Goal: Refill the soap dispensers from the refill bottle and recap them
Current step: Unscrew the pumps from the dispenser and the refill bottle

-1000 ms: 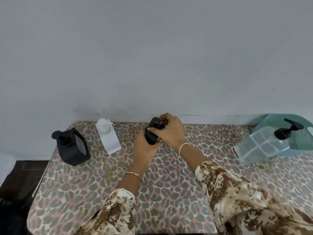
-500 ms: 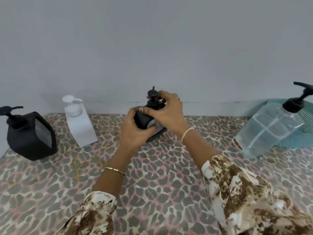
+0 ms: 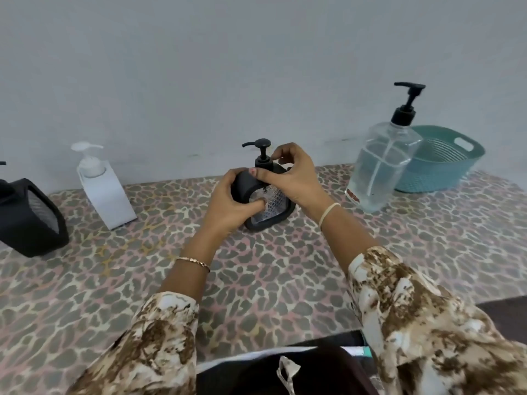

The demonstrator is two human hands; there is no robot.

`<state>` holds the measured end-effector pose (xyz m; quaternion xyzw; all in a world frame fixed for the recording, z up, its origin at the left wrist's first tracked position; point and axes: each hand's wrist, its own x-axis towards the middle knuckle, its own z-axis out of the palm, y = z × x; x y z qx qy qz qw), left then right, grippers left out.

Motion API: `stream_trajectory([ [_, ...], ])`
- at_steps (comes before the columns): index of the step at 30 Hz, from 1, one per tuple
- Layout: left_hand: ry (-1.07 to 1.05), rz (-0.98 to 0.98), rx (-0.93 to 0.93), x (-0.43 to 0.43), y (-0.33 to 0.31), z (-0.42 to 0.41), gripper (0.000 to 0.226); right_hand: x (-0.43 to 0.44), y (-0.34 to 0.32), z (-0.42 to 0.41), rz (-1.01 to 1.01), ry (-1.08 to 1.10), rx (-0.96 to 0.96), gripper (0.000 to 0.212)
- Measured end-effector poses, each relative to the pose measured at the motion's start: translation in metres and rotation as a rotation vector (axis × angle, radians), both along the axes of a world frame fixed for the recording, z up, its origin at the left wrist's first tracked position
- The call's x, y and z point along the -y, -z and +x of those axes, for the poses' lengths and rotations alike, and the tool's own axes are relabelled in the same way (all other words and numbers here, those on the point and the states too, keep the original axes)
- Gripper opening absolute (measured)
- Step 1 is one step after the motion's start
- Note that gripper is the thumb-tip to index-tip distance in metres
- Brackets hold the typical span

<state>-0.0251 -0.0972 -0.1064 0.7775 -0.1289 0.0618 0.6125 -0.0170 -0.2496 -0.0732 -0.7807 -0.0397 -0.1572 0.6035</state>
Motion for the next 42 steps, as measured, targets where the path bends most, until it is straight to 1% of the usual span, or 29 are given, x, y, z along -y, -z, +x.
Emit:
stream_trajectory([
  [7,0.076,-0.059,-0.038,0.003,0.003,-0.008,0.063,0.006,0.003,-0.019,0.034,0.016,-0.029,0.017],
  [9,0.124,-0.129,-0.085,-0.001,0.002,-0.007,0.070,0.005,0.003,-0.019,-0.009,0.034,-0.010,0.020],
  [10,0.157,-0.153,-0.113,-0.004,0.002,-0.007,0.074,0.004,0.002,-0.020,-0.050,0.050,0.011,0.025],
  [12,0.229,-0.149,-0.138,-0.008,0.001,-0.005,0.083,0.002,0.002,-0.020,-0.112,0.088,0.054,0.034],
  [14,0.286,-0.132,-0.150,-0.010,0.001,-0.002,0.088,0.002,0.003,-0.017,-0.103,0.093,0.045,0.035],
  [16,0.304,-0.133,-0.163,-0.011,0.002,-0.001,0.088,0.002,0.003,-0.018,-0.041,0.028,-0.004,0.035],
  [18,0.291,-0.136,-0.164,-0.011,0.005,-0.003,0.089,0.004,0.003,-0.019,-0.064,0.006,-0.012,0.036],
  [21,0.255,-0.137,-0.132,-0.008,0.009,-0.008,0.088,0.004,0.003,-0.017,-0.174,0.093,0.016,0.041],
  [23,0.219,-0.149,-0.119,-0.005,0.012,-0.012,0.087,0.003,0.003,-0.016,-0.187,0.132,-0.004,0.040],
  [25,0.187,-0.173,-0.115,-0.004,0.018,-0.015,0.090,0.002,0.000,-0.015,-0.158,0.070,-0.047,0.032],
  [26,0.176,-0.178,-0.116,-0.003,0.021,-0.016,0.091,0.001,-0.002,-0.016,-0.146,0.025,-0.072,0.032],
  [28,0.144,-0.167,-0.112,-0.003,0.026,-0.018,0.093,0.000,-0.005,-0.019,-0.172,0.015,-0.090,0.036],
  [29,0.123,-0.159,-0.110,-0.002,0.028,-0.018,0.094,-0.001,-0.006,-0.019,-0.210,0.051,-0.078,0.038],
  [32,0.062,-0.156,-0.106,0.001,0.033,-0.020,0.093,-0.001,-0.009,-0.021,-0.313,0.187,-0.063,0.051],
  [34,0.040,-0.147,-0.092,0.002,0.035,-0.019,0.092,0.000,-0.012,-0.022,-0.330,0.195,-0.070,0.045],
  [36,0.026,-0.121,-0.070,0.003,0.037,-0.019,0.090,0.000,-0.014,-0.023,-0.358,0.146,-0.072,0.031],
  [38,0.012,-0.089,-0.050,0.003,0.038,-0.020,0.089,-0.002,-0.017,-0.024,-0.388,0.087,-0.068,0.025],
  [40,-0.001,-0.069,-0.035,0.004,0.039,-0.021,0.088,-0.003,-0.019,-0.025,-0.408,0.085,-0.059,0.030],
  [42,-0.018,-0.059,-0.021,0.005,0.039,-0.022,0.087,-0.004,-0.019,-0.025,-0.431,0.125,-0.037,0.038],
])
